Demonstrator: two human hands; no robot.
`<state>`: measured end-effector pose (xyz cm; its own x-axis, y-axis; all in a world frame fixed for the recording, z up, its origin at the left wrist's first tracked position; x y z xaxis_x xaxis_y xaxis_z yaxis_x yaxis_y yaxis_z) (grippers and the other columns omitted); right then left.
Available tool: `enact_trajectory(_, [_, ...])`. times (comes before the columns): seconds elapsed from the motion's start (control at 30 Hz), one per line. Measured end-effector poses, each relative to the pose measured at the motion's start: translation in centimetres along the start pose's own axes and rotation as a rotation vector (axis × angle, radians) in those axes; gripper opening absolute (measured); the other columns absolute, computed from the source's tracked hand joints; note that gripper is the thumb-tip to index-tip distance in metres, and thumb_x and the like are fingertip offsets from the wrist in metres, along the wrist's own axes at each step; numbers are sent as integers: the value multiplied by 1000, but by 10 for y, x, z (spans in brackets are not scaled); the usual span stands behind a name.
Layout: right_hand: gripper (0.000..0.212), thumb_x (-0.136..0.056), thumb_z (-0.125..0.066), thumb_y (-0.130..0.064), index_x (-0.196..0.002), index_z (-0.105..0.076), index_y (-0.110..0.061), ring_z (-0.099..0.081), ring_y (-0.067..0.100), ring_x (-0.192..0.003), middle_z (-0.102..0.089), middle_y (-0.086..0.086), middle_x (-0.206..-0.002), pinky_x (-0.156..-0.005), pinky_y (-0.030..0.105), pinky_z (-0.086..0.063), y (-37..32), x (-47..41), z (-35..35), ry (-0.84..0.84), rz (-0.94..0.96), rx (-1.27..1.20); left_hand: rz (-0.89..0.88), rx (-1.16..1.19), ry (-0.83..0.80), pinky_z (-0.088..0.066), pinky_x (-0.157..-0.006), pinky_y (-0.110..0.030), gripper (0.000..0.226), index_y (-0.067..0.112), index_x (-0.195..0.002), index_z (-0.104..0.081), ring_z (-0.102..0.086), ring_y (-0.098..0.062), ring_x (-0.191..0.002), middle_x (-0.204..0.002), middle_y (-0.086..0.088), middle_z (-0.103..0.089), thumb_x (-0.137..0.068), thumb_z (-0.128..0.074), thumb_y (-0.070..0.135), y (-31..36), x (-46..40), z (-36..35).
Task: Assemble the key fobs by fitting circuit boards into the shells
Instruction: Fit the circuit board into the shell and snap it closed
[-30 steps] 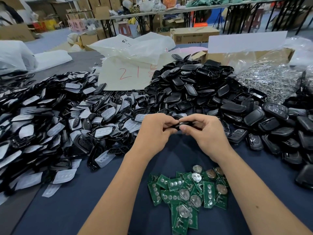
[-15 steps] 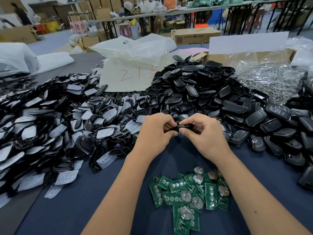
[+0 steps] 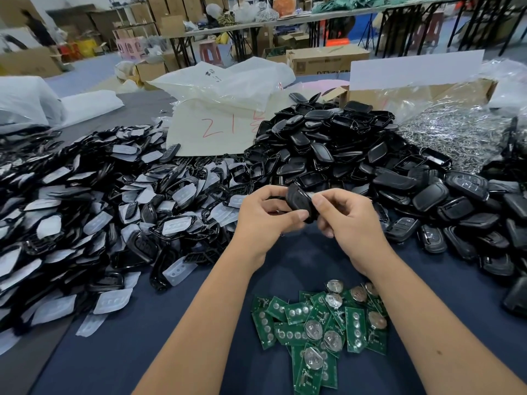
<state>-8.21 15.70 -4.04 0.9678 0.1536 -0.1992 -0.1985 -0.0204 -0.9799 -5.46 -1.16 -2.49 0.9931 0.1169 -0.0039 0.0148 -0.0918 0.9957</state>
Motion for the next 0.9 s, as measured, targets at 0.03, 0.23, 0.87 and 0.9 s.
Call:
enact_trajectory(0.03, [17,-103,-66,-28,-93,-78,-21,-51,7,-54,-59,-1,-62,-48,19,-41,1,0,0,-1,-21,-15,22,40,-6,-63,-71,-33,33,7,-104,-69,-73,-22,-75,-80,-13,-70,-78,-83,-8,0,0,-1])
enact_trajectory(0.23, [29,-103,-66,-29,-78,-72,-15,-42,9,-50,-52,0,-64,-43,19,-30,-1,-1,-2,-45,-75,-111,83,164,-64,-62,-71,-31,33,-4,-108,-66,-74,-21,-79,-95,-21,-69,-78,-79,-12,2,1,-4])
enact_trajectory(0.87, [41,-101,-67,-25,-61,-65,-21,-41,9,-42,-53,0,-56,-39,18,-30,-8,4,-5,-29,-81,-147,110,187,-72,-62,-68,-27,30,-3,-104,-64,-72,-18,-73,-83,-14,-69,-79,-77,-12,0,2,-6])
enact_trajectory(0.9, [41,-101,-67,-24,-61,-64,-20,-40,9,-42,-53,0,-56,-39,18,-29,-8,4,-6,-25,-84,-148,111,189,-71,-62,-68,-28,29,-3,-104,-64,-72,-18,-73,-83,-14,-69,-79,-77,-12,0,2,-6])
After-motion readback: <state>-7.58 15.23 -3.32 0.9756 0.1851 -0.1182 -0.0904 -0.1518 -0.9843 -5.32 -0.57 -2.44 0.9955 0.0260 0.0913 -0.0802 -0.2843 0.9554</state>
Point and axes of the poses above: each hand's wrist, its own x-axis away from the middle knuckle, its own z-axis out of the back of the hand, y = z × x, the point moved 5 cm from there along -x, towards the middle knuckle
